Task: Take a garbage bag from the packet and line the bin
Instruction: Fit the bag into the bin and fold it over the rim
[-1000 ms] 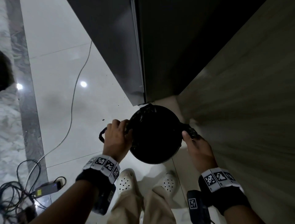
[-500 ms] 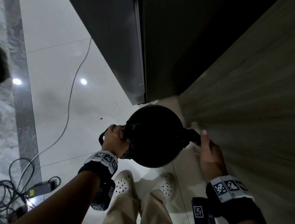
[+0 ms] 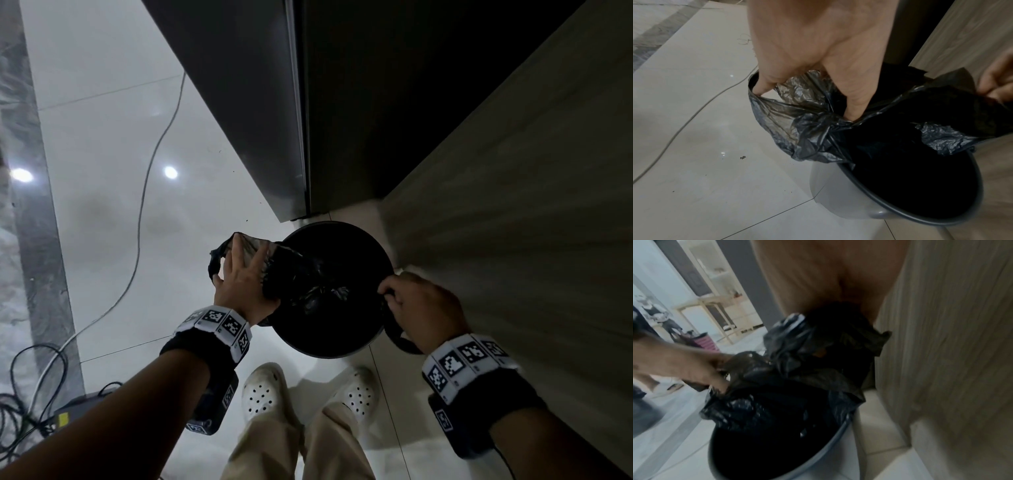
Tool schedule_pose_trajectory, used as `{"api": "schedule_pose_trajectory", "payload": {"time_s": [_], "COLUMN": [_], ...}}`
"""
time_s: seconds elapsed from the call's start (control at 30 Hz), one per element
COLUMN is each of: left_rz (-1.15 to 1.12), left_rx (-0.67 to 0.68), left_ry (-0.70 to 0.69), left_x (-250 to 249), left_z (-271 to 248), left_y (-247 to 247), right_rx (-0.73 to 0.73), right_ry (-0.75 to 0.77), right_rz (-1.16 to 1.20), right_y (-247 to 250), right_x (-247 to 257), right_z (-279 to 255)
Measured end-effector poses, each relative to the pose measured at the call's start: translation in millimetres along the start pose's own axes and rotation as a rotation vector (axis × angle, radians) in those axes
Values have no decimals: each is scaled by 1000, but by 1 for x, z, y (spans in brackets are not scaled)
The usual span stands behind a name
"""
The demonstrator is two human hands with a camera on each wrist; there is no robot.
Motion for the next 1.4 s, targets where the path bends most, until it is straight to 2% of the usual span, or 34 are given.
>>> {"api": "schedule_pose_trajectory", "payload": {"time_s": [0.07, 0.1, 0.23, 0.5, 0.73, 1.0, 1.33, 1.4], "left_rz": [16, 28, 50, 122, 127, 90, 41, 14], "left_rx": [0, 2, 8, 10, 30, 16, 38, 41], "left_ry": [-1, -4, -31, -69, -66, -27, -14, 6], "left_x": [0, 0, -3, -6, -5, -5, -3, 0], "left_z": [0, 0, -1, 11, 29, 44, 62, 67], "left_y": [1, 1, 2, 7, 9, 8, 0, -1], "right_rx": [134, 149, 147, 55, -8, 124, -163, -183], "right_ry": [-107, -145, -206, -371, -297, -274, -158, -166], "right_rz": [28, 53, 26, -42, -23, 13, 155, 177], "right_y": [-14, -15, -17, 4, -4, -16, -15, -16], "right_x": [-11, -14, -24, -37, -37, -52, -66, -69], "right_z": [1, 3, 8, 42, 73, 98, 138, 144]}}
Point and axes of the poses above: each hand's wrist, its own z-axis towards the middle knuckle, its own y-axis out of the back of the hand, x = y × z, the point moved 5 cm from there along z, towards the middle knuckle, and after that the axes turned 11 degrees about z, right-handed, at the moved point
